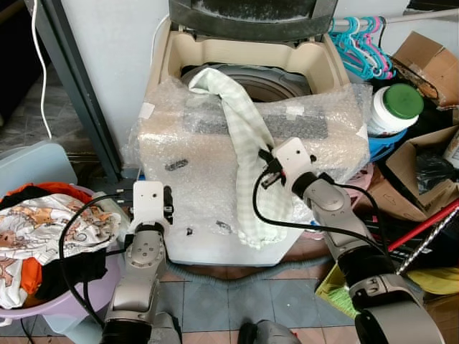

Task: Clothes washing

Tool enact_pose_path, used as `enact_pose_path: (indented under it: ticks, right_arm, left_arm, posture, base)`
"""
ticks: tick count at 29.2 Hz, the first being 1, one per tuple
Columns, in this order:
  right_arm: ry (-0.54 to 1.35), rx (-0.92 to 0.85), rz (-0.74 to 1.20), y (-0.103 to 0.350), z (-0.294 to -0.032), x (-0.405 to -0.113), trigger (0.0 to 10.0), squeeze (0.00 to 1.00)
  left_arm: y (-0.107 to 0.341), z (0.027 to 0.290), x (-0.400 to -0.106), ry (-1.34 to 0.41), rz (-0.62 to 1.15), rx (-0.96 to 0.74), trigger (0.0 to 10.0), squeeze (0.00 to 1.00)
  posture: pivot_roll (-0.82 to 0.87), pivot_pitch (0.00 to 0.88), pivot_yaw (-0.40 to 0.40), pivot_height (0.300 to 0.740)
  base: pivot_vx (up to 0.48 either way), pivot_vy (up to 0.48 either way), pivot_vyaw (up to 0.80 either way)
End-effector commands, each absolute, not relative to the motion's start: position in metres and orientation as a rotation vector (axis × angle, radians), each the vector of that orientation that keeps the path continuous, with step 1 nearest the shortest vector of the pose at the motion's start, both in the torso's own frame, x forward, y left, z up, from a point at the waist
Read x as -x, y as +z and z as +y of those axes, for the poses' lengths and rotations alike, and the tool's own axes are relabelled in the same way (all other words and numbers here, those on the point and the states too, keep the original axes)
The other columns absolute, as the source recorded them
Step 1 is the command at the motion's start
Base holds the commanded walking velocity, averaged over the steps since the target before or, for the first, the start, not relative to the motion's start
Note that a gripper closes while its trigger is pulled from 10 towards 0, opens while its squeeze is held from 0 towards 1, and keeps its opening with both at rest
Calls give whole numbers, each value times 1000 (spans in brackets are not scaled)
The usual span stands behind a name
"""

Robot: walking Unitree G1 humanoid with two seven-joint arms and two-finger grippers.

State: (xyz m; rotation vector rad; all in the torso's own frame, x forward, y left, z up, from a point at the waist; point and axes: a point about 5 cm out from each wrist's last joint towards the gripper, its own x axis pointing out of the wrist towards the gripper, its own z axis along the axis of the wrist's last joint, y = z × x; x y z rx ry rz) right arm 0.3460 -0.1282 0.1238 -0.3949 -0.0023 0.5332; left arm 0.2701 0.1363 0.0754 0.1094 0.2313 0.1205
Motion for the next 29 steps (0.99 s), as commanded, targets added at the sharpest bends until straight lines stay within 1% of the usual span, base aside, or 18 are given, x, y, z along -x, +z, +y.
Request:
enact_pose_path:
  ticks: [1,5,9,10,11,13,14,15,16,18,19,20,21,22,23,29]
  right_arm:
    - [492,404,-22,137,-141,-356,0,0]
    - [486,420,-52,153,-148,-365,0,0]
    - [462,432,-104,185,-155,-381,0,0]
    - [451,438,-123,198,-158,-388,0,0]
    - [427,449,-157,223,-162,-398,0,0]
    - [419,452,-168,231,-163,-401,0,0]
    - [386,499,-211,256,-166,-408,0,0]
    - [386,499,-211,256,-166,-408,0,0]
    - [318,537,-261,288,-172,-414,0,0]
    - [220,520,-300,318,-180,-417,0,0]
    - [139,539,-313,335,-186,-419,2392,0]
    - [117,559,-316,339,-188,-419,4627,0]
    - [113,555,-330,345,-187,-419,10000,0]
    - [117,547,-339,347,-186,-418,10000,0]
    - [110,538,-343,349,-186,-419,10000,1000]
    - [125,546,-386,339,-171,-420,10000,1000]
  left_arm:
    - [79,133,-269,105,219,-121,10000,0]
    - [78,132,-268,104,222,-120,10000,0]
    - [77,132,-266,108,229,-117,10000,0]
    - [77,132,-266,109,230,-116,10000,0]
    - [77,132,-265,110,231,-116,10000,0]
    - [77,131,-265,110,231,-116,10000,0]
    - [77,132,-265,112,231,-115,10000,0]
    - [77,132,-265,112,231,-115,10000,0]
    - [77,133,-265,115,232,-116,10000,0]
    - [77,134,-266,118,232,-118,10000,0]
    - [77,135,-266,120,232,-121,10000,0]
    - [77,135,-266,120,232,-122,10000,0]
    - [77,135,-266,120,231,-123,10000,0]
    - [78,135,-266,120,230,-123,10000,0]
    - [78,135,-266,122,229,-124,10000,0]
    - [78,134,-264,138,232,-117,10000,0]
  posture:
    - [-13,70,-71,740]
    - [-12,75,-76,740]
    - [-12,82,-82,740]
    - [-10,85,-86,740]
    - [-9,87,-87,740]
    - [-7,88,-88,740]
    - [-3,89,-89,740]
    - [-3,89,-89,740]
    - [1,89,-88,740]
    - [1,89,-86,740]
    - [-1,89,-86,740]
    - [4,88,-89,740]
    - [6,87,-91,740]
    - [6,87,-91,740]
    - [14,86,-95,740]
    - [21,87,-92,740]
  base:
    - [0,0,0]
    - [0,0,0]
    - [0,0,0]
    - [0,0,0]
    - [0,0,0]
    - [0,0,0]
    - [0,0,0]
    - [0,0,0]
    - [0,0,0]
    - [0,0,0]
    - [0,0,0]
    - [0,0,0]
    - [0,0,0]
    - [0,0,0]
    - [0,0,0]
    - [0,0,0]
